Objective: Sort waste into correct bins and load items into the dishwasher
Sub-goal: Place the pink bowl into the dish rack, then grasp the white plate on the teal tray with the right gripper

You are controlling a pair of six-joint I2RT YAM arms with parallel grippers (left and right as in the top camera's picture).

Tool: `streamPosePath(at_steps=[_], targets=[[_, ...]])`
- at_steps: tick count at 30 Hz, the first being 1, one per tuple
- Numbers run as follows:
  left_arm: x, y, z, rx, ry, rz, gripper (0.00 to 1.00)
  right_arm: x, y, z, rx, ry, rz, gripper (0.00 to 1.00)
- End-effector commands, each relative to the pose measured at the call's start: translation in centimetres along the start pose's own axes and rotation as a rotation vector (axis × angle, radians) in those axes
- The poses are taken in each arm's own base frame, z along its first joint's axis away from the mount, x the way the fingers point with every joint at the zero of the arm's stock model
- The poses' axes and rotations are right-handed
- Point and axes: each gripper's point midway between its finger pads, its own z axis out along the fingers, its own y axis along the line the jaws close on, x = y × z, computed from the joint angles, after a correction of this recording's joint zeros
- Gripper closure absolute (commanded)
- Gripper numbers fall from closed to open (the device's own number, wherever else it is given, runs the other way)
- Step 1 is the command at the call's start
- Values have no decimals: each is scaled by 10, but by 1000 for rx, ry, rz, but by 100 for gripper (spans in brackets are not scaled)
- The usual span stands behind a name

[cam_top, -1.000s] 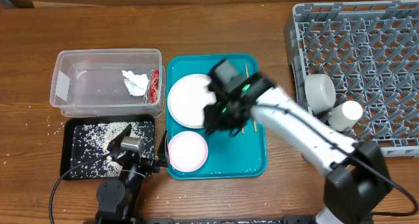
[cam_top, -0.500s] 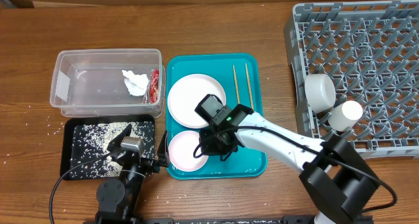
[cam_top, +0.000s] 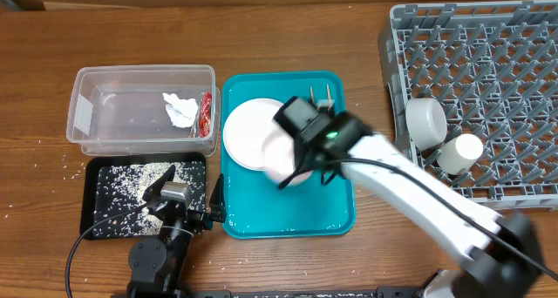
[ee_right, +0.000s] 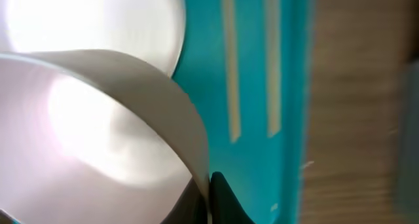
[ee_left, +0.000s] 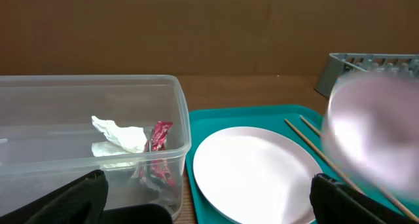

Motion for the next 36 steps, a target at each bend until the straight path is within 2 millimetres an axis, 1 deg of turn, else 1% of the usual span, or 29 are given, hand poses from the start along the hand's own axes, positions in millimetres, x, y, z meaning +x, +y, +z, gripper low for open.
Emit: streamPosePath(at_steps=[1,3,4,5,6,7,8,10,12,13,16,17,18,20,23,28,29,32,36], targets=[[1,2,0,-5,-4,19,0,-81,-96,-57,369,-395,109,96],[1,2,0,-5,-4,19,0,-103,-141,-76,564,-526,193,96],[1,2,0,-5,-4,19,0,-116,-168,-86,670,-594,261,96],[1,2,0,-5,-4,19,0,-121,-178,-89,703,-617,291,96],[1,2,0,-5,-4,19,0,-131,-201,-93,758,-655,359,96],[1,2,0,-5,-4,19,0,-136,-210,-92,773,-658,379,96],[1,2,0,-5,-4,19,0,-145,-226,-90,797,-665,409,96],[1,2,0,-5,-4,19,0,-155,-243,-86,832,-665,423,96],[1,2,0,-5,-4,19,0,-166,-262,-76,890,-634,388,96],[1,2,0,-5,-4,19,0,-170,-268,-70,917,-610,352,96],[1,2,0,-5,-4,19,0,-182,-276,-50,974,-547,244,96],[1,2,0,-5,-4,19,0,-186,-279,-38,1000,-508,184,96],[1,2,0,-5,-4,19,0,-188,-279,-32,1009,-490,157,96],[1,2,0,-5,-4,19,0,-188,-278,-10,1030,-431,86,96],[1,2,0,-5,-4,19,0,-184,-277,8,1041,-387,53,96],[1,2,0,-5,-4,19,0,-175,-278,30,1059,-313,1,96],[1,2,0,-5,-4,19,0,-171,-278,37,1063,-282,-23,96],[1,2,0,-5,-4,19,0,-165,-278,48,1069,-243,-51,96],[1,2,0,-5,-4,19,0,-162,-276,47,1085,-228,-69,96]])
